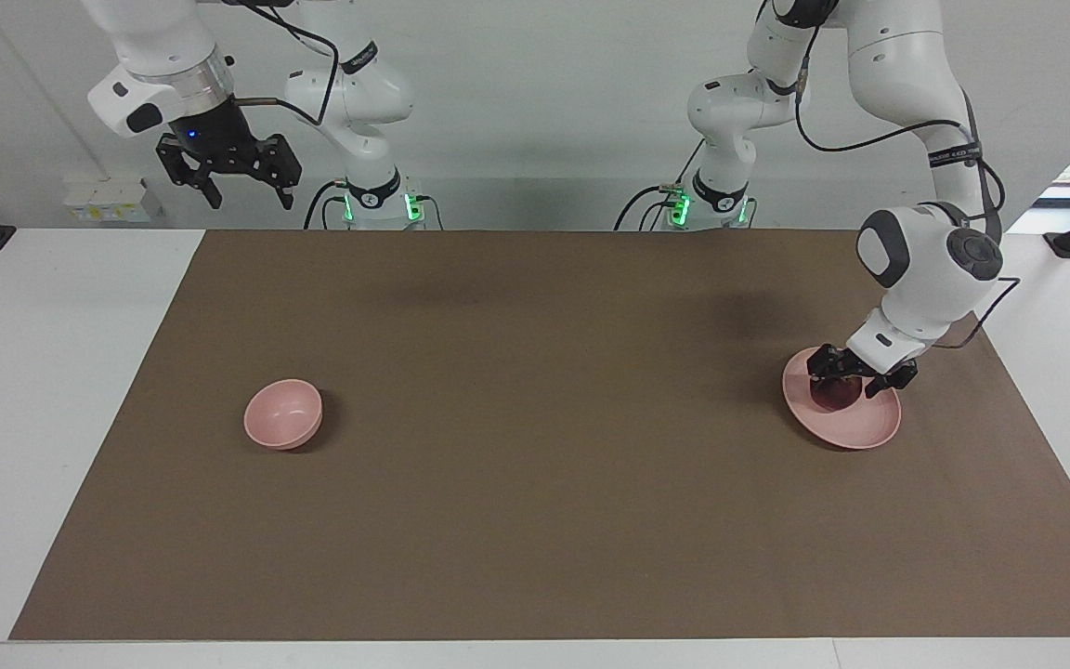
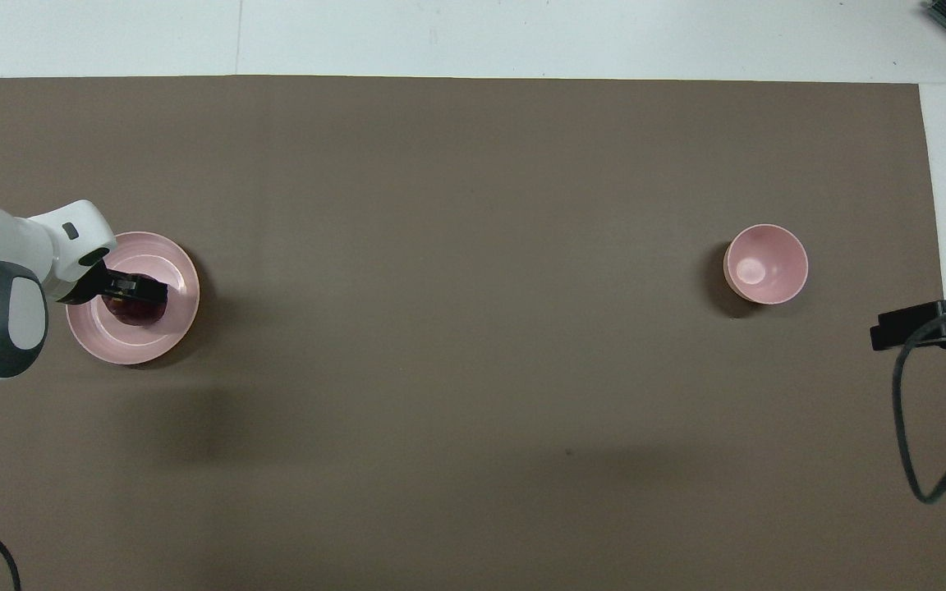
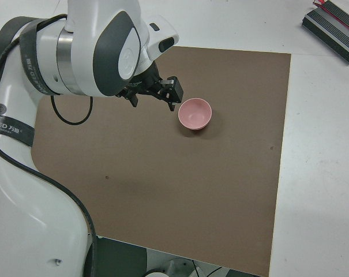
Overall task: Move apple from plate to bowl
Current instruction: 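Lower the left gripper over the red apple on the pink plate, then close the left gripper on the apple and lift it off the plate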
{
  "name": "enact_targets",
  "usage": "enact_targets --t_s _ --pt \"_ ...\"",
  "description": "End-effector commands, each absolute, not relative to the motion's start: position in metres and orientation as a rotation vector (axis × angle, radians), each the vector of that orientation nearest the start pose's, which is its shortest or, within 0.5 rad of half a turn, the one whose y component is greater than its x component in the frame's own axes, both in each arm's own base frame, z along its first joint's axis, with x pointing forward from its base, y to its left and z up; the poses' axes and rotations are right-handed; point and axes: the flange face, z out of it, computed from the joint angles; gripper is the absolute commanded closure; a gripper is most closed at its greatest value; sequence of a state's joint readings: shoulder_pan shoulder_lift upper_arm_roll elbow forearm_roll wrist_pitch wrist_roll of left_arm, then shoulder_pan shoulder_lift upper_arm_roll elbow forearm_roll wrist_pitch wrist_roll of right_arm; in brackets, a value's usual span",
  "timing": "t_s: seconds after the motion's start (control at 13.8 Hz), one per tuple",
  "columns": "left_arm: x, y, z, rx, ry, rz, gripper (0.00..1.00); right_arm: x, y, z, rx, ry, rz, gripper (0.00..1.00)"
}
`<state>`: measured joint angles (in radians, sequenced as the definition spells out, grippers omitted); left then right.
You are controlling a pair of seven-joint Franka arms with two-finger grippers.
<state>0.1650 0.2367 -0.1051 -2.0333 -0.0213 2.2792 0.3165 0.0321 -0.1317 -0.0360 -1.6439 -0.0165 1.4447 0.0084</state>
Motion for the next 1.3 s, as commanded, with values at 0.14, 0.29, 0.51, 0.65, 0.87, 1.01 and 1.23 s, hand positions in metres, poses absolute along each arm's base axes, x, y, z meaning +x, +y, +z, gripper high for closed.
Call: enact_targets --t_s 0.14,0.29,0.51,0.65,0.87,1.01,1.23 --pt "0.588 0.035 0.29 -3.159 0.448 -0.017 0.47 0.493 -0.01 0.65 -3.132 -0.018 0.101 0.0" --pt "0.592 0.036 0.294 -3.153 0.47 -0.021 1.0 0.493 -0.01 0.65 -3.132 -0.018 0.101 0.0" --pt "0.598 0.036 0.299 -3.147 0.474 -0.036 1.0 0.493 -0.01 0.65 -3.132 -0.018 0.101 0.0" --pt "0.603 0.035 0.307 -3.143 0.475 -0.062 1.0 0.493 -0.011 0.649 -3.131 -0.016 0.103 0.0" --pt "0.613 0.03 0.327 -3.137 0.488 -0.088 1.0 0.494 -0.011 0.65 -3.132 -0.016 0.101 0.0" --pt "0.624 0.023 0.35 -3.14 0.5 -0.067 1.0 0.496 -0.012 0.657 -3.126 0.003 0.086 0.0" --pt "0.634 0.01 0.377 -3.135 0.533 -0.069 1.0 0.496 -0.011 0.662 -3.127 -0.007 0.06 0.0"
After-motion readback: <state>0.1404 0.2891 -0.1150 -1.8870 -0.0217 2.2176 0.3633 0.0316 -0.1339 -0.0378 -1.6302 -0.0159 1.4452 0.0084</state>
